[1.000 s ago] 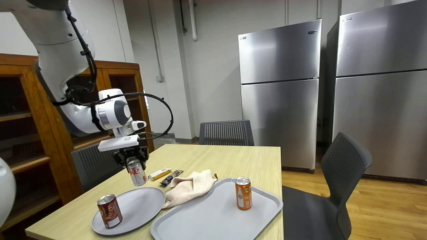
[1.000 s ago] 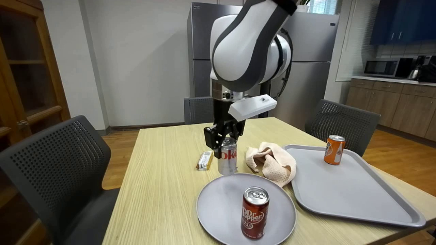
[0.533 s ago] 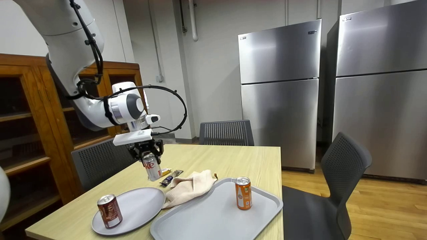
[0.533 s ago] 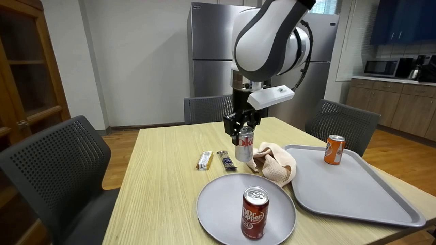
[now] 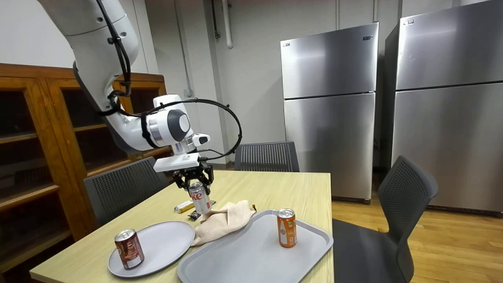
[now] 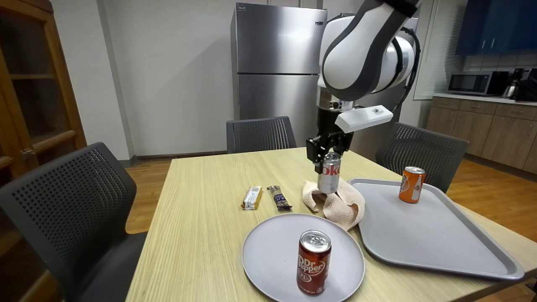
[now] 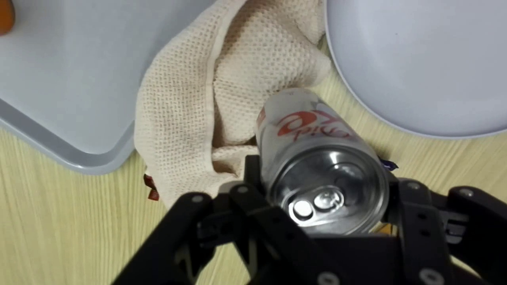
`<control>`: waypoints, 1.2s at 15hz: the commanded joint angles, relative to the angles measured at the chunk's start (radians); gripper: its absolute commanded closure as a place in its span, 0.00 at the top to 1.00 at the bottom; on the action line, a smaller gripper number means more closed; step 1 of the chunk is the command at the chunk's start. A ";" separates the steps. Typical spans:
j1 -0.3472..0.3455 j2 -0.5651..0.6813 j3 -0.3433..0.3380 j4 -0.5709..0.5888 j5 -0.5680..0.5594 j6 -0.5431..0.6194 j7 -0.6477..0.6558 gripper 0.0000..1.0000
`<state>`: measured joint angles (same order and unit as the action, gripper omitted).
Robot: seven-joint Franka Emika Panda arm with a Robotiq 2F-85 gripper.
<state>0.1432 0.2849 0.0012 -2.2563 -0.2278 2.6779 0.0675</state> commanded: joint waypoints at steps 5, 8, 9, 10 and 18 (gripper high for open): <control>-0.111 -0.031 -0.016 -0.062 0.027 0.040 -0.123 0.38; -0.147 -0.022 -0.020 -0.064 0.040 0.035 -0.165 0.38; -0.159 -0.018 -0.021 -0.064 0.046 0.037 -0.176 0.38; -0.169 -0.013 -0.024 -0.063 0.049 0.037 -0.187 0.38; -0.236 0.025 -0.030 -0.048 0.092 0.024 -0.262 0.38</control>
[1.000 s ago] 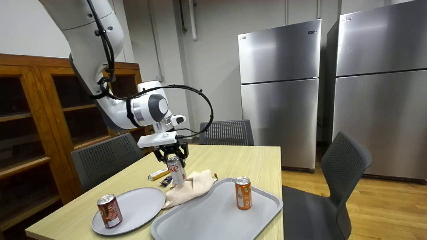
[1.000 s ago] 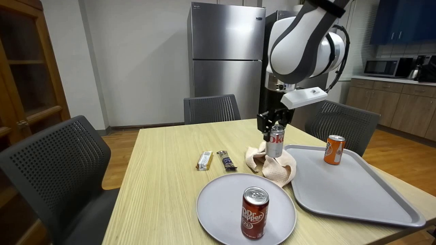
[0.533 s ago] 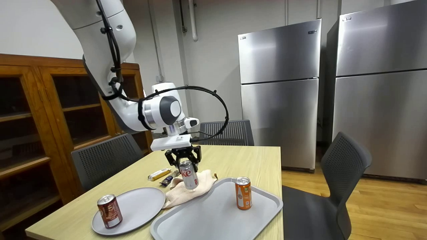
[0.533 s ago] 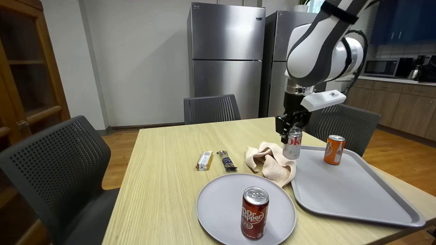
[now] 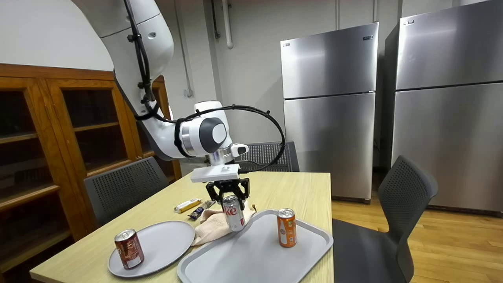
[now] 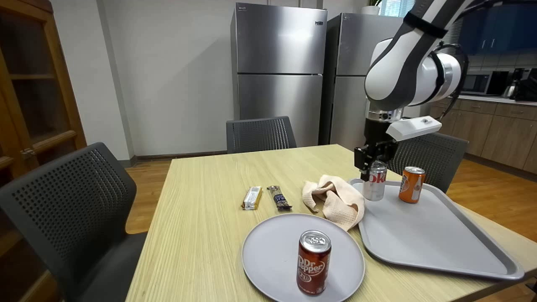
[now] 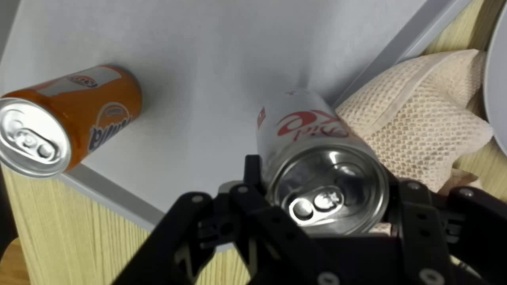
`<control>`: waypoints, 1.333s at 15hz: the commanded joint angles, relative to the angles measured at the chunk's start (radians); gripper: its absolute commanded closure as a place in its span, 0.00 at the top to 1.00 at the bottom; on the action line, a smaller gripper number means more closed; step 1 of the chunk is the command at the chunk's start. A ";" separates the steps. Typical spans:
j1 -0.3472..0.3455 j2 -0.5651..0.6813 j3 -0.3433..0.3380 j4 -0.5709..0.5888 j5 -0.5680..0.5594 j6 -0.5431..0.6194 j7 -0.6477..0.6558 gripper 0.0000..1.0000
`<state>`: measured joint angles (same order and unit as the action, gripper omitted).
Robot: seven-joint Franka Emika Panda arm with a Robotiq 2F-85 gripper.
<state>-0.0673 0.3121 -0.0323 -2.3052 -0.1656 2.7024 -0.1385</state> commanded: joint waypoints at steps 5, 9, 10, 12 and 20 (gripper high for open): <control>-0.043 0.040 -0.004 0.019 0.038 -0.011 -0.065 0.38; -0.045 0.073 -0.009 0.032 0.035 -0.015 -0.061 0.38; -0.046 0.078 -0.009 0.034 0.034 -0.016 -0.061 0.38; -0.050 0.086 -0.009 0.039 0.038 -0.017 -0.062 0.38; -0.056 0.035 -0.003 0.035 0.044 0.018 -0.066 1.00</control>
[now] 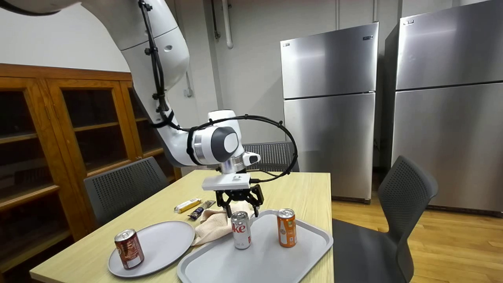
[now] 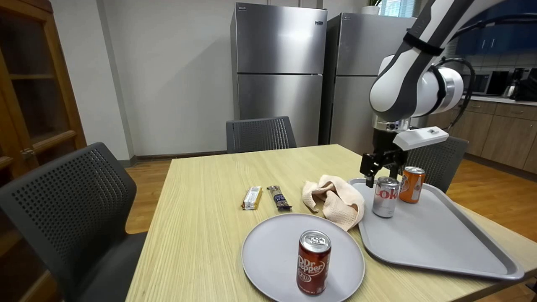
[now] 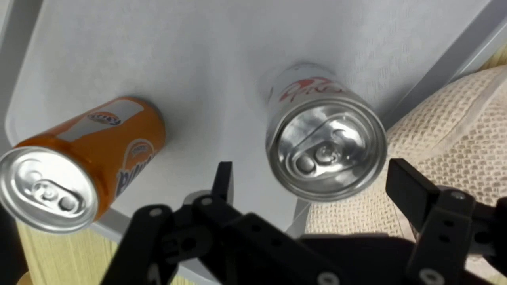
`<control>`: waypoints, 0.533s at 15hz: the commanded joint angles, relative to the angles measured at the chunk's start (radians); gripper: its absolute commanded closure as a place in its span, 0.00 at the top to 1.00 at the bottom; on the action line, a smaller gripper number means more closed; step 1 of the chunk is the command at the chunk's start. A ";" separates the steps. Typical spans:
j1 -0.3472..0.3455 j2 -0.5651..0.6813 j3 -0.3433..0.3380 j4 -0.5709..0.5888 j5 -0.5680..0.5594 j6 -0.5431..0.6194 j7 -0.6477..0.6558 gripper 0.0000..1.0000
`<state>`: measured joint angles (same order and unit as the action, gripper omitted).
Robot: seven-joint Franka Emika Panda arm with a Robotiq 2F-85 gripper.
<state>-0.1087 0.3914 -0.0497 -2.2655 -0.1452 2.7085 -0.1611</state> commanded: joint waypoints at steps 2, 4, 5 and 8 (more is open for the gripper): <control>-0.007 -0.060 0.018 -0.002 0.022 0.025 -0.040 1.00; 0.004 -0.074 0.022 -0.002 0.018 0.035 -0.033 1.00; 0.011 -0.082 0.026 -0.004 0.015 0.041 -0.028 1.00; 0.040 -0.099 0.034 -0.009 0.005 0.050 -0.011 1.00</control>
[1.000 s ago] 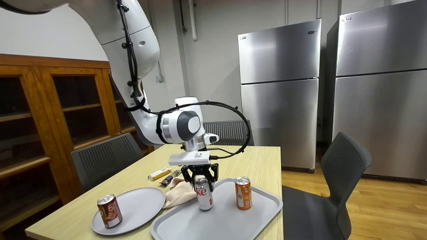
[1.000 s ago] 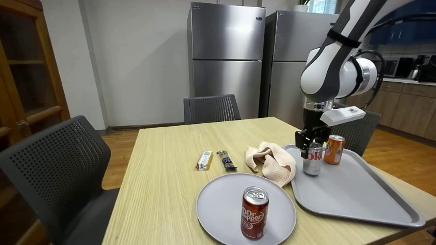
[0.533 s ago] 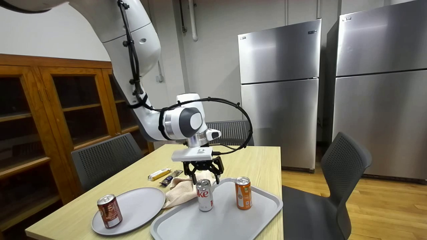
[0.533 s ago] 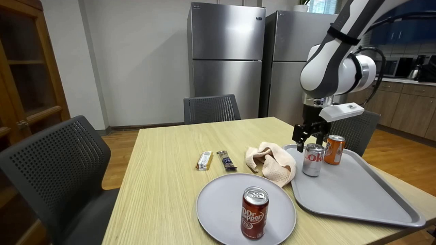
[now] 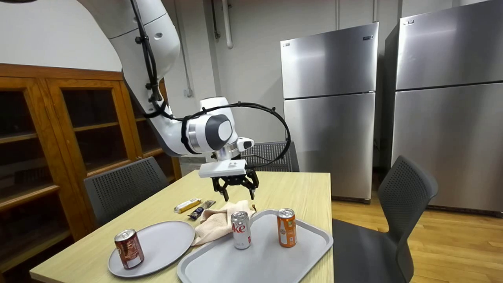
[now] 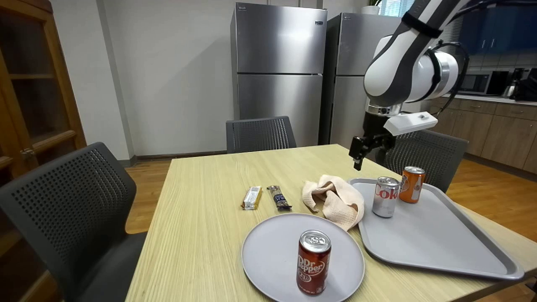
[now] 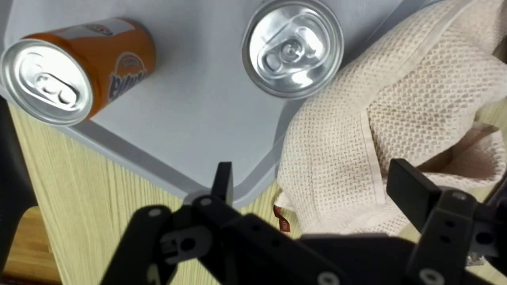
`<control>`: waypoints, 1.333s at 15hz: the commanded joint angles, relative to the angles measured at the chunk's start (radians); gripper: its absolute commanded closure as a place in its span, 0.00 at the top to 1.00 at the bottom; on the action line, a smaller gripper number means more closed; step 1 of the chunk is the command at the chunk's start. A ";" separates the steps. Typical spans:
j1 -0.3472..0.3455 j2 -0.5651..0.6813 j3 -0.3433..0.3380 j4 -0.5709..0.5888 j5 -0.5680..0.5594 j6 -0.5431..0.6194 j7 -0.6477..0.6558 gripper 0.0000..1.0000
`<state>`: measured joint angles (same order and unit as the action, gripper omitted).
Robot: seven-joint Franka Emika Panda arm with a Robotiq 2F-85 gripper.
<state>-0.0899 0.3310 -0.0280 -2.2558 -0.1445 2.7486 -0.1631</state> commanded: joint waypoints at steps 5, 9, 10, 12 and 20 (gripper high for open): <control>0.098 -0.066 0.024 -0.028 -0.021 0.011 0.034 1.00; 0.175 -0.091 0.029 -0.036 -0.054 0.001 0.078 1.00; 0.192 -0.094 0.031 -0.038 -0.063 0.002 0.091 1.00; 0.227 -0.102 0.042 -0.037 -0.078 -0.005 0.119 1.00; 0.332 -0.114 0.101 -0.035 -0.087 -0.024 0.199 1.00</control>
<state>0.2149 0.2559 0.0569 -2.2698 -0.1986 2.7517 -0.0278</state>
